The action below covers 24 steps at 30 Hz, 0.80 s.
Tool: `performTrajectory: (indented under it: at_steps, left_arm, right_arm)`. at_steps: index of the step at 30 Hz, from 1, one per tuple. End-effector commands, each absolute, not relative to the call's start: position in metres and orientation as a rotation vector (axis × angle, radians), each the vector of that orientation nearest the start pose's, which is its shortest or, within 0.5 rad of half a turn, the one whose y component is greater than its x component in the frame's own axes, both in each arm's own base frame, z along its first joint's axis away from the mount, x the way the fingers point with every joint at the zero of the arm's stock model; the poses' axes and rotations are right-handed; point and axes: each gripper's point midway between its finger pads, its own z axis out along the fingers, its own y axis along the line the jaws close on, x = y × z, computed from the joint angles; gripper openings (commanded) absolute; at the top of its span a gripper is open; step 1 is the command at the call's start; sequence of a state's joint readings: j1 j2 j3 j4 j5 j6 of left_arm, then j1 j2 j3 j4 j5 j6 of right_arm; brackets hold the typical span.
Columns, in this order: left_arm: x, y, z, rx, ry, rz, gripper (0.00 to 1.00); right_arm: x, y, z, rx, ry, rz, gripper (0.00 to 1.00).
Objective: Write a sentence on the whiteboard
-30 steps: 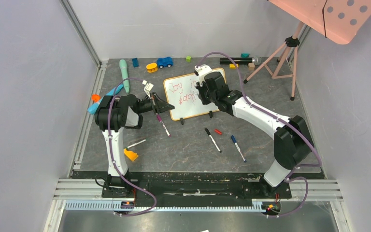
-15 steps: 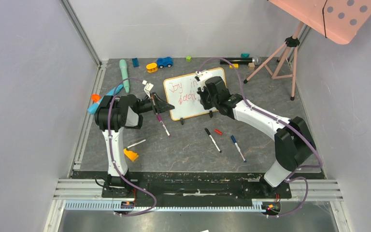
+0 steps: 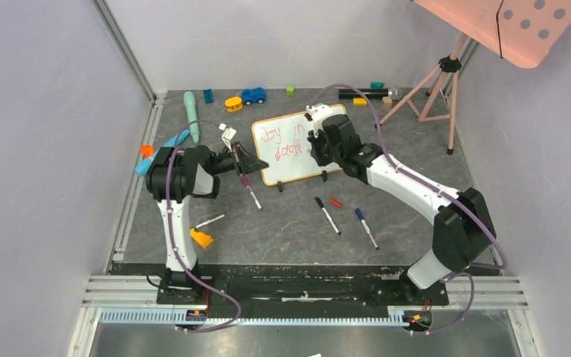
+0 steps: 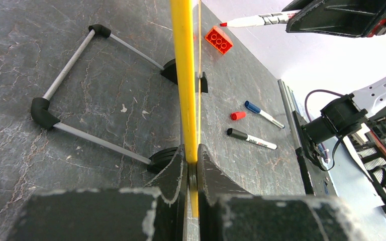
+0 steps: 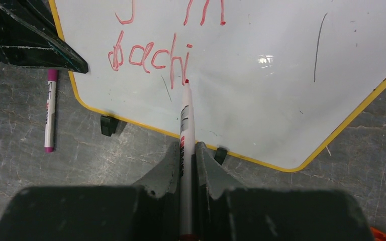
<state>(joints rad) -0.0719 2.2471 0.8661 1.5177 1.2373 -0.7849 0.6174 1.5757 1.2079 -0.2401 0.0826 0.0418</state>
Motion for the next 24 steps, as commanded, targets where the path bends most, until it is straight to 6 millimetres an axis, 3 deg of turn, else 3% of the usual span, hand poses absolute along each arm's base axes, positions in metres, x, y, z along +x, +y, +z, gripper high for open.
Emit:
performTrajectory:
  at_steps: [1, 10, 24]
  left_arm:
    - [0.358, -0.210, 0.055, 0.733, 1.625, -1.553, 0.02]
    - [0.358, -0.210, 0.055, 0.731, 1.627, -1.554, 0.02]
    - [0.358, -0.210, 0.055, 0.730, 1.627, -1.554, 0.02]
  right_arm:
    - [0.388, 0.255, 0.199, -0.551, 2.044, 0.303, 0.00]
    - [0.405, 0.261, 0.192, -0.557, 2.049, 0.274, 0.00]
    - [0.407, 0.255, 0.176, -0.553, 2.085, 0.246, 0.00]
